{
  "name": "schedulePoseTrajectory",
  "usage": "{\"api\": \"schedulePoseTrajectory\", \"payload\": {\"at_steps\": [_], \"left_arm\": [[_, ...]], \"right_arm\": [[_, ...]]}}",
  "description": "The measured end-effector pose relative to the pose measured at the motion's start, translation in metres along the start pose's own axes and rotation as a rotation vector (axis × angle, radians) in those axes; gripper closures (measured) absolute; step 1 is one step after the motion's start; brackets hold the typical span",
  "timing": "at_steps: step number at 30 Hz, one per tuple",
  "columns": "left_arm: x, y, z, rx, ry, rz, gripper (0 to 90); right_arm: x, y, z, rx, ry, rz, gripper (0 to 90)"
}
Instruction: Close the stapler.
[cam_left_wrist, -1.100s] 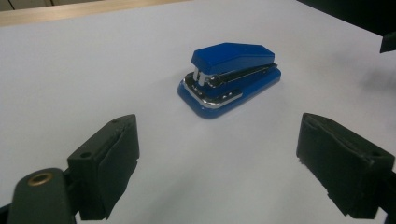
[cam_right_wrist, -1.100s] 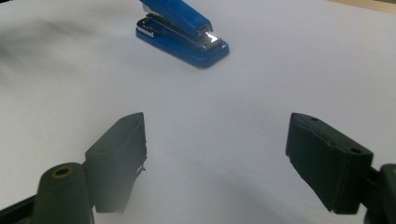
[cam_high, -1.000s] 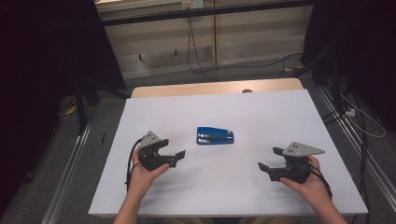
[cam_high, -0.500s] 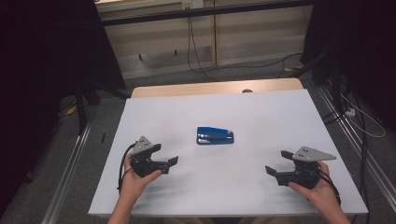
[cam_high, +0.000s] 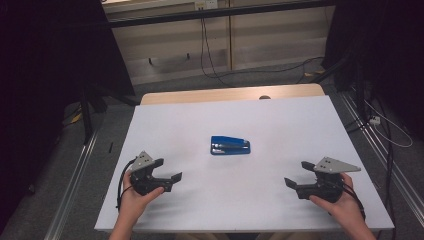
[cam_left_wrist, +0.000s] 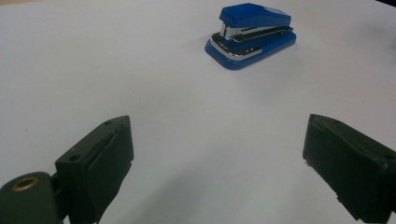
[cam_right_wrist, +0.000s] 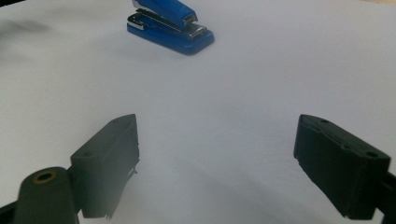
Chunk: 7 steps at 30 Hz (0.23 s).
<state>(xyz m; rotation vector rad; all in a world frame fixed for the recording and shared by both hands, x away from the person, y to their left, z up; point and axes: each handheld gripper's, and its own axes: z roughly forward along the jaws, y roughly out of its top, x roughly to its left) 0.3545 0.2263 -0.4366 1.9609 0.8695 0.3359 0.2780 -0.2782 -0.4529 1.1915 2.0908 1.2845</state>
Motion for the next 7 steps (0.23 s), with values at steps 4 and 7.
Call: {"api": "schedulePoseTrajectory", "payload": {"at_steps": [4, 7], "left_arm": [[0.0008, -0.0014, 0.0000, 0.006, -0.003, -0.001, 8.5], [0.0013, -0.0014, 0.0000, 0.004, -0.003, -0.001, 8.2]], "right_arm": [[0.0003, -0.0002, 0.0012, 0.002, 0.000, -0.008, 13.6], [0.0004, 0.0001, 0.0019, 0.004, 0.000, -0.015, 13.4]]}}
